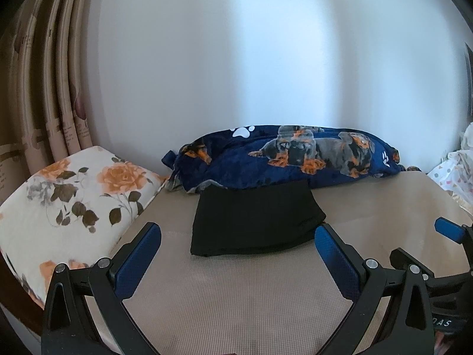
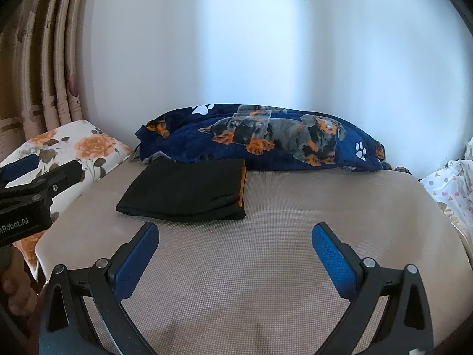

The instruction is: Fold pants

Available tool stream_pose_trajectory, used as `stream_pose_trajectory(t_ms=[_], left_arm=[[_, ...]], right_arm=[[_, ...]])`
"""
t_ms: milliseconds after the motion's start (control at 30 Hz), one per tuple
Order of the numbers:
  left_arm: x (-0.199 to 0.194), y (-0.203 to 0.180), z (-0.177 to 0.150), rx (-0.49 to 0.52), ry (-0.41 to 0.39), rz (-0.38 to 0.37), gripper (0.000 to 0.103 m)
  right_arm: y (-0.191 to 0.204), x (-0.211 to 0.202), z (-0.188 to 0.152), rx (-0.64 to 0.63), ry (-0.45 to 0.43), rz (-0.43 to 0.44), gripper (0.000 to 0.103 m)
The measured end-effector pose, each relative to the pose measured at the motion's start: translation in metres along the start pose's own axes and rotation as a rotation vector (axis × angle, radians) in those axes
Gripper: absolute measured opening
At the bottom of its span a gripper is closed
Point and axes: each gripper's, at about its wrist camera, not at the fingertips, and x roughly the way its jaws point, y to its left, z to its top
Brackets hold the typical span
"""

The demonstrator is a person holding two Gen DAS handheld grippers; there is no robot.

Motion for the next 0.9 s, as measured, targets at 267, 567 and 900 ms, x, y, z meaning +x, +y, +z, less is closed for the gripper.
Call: stream_pose_trajectory(t_ms=[267,567,900], left_arm=[[0.0012,0.0007,0.0000,0.002,0.003,0.000,0.103],[0.0028,0.0010,-0.0009,0.002,0.004,0.000,0.103],[0.0034,0.0014,-0.0008,0.003,0.005,-0.003,0.103]], right_arm=[[0.0003,0.0011,0.0004,-0.003,-0.001,0.001,0.103],[0.0008,0.0017,-0.0001,-0.002,0.002,0.002,0.103],[0.0017,0.0033,-0.0015,-0.005,0.006,0.003,0.103]])
